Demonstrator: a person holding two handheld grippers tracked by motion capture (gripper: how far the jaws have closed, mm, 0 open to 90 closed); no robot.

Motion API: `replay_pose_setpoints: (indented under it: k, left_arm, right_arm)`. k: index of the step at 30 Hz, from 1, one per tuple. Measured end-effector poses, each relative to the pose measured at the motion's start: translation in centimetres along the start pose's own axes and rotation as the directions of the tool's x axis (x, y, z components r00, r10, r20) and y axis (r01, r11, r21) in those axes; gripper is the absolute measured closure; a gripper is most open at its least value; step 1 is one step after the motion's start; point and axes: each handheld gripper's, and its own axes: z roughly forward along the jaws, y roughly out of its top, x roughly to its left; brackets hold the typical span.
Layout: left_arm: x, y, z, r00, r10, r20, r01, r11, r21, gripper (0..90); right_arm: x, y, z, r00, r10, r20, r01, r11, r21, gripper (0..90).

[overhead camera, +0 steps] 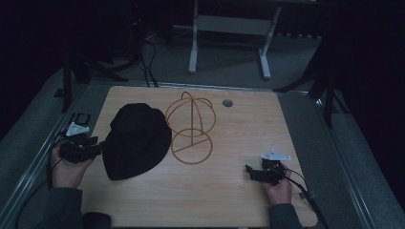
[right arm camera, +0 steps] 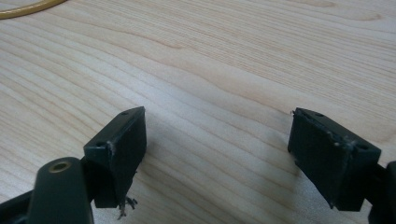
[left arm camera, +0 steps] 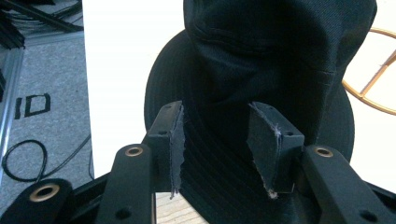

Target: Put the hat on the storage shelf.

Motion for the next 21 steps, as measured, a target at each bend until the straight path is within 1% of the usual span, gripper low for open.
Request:
replay_pose_setpoints:
  k: [5, 8, 17, 21]
  left_arm:
    - [-0.05, 0.07, -0.05, 1.0, 0.001, 0.006, -0.001, 1.0, 0.005, 57.1]
    - [-0.33, 0.16, 0.0, 0.9997, 0.018, 0.017, -0.019, 0.9997, 0.018, 57.7]
    - [-0.43, 0.58, -0.03, 0.9987, 0.028, 0.042, -0.03, 0.999, 0.032, 59.4]
    - [-0.41, 0.67, 0.0, 0.997, 0.037, 0.069, -0.039, 0.9986, 0.035, 59.4]
  right_arm:
    - [0.0, 0.0, 0.0, 1.0, 0.0, 0.0, 0.0, 1.0, 0.0, 19.4]
    - [0.0, 0.0, 0.0, 1.0, 0.0, 0.0, 0.0, 1.0, 0.0, 19.4]
    - [0.0, 0.01, 0.01, 1.0, 0.0, 0.0, 0.0, 1.0, 0.0, 19.3]
    - [-0.01, 0.0, 0.01, 1.0, -0.001, 0.0, 0.001, 1.0, 0.0, 19.3]
